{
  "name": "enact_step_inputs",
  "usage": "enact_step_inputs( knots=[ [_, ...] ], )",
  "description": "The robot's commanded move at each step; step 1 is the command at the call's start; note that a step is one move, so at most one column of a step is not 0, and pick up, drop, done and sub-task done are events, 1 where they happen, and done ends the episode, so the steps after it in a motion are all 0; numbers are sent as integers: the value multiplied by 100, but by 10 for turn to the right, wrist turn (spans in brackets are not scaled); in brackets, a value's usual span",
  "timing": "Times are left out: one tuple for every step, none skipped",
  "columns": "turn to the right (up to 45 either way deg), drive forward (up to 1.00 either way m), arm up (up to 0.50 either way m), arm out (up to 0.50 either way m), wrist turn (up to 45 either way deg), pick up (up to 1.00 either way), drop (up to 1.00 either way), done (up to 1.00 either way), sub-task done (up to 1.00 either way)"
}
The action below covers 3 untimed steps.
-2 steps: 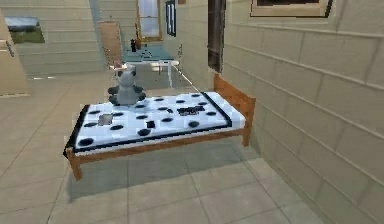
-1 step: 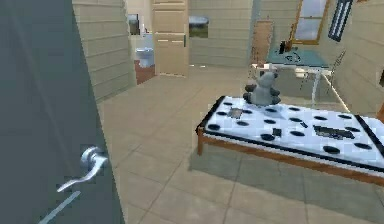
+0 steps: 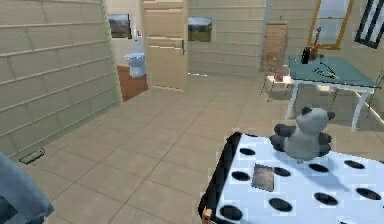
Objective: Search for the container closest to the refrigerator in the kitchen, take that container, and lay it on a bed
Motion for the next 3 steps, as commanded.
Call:
enact_step_inputs(
  knots=[
    [-210, 0, 0, 0, 0, 0, 0, 0, 0],
    [0, 65, 0, 0, 0, 0, 0, 0, 0],
    [-120, 0, 0, 0, 0, 0, 0, 0, 0]
  ],
)
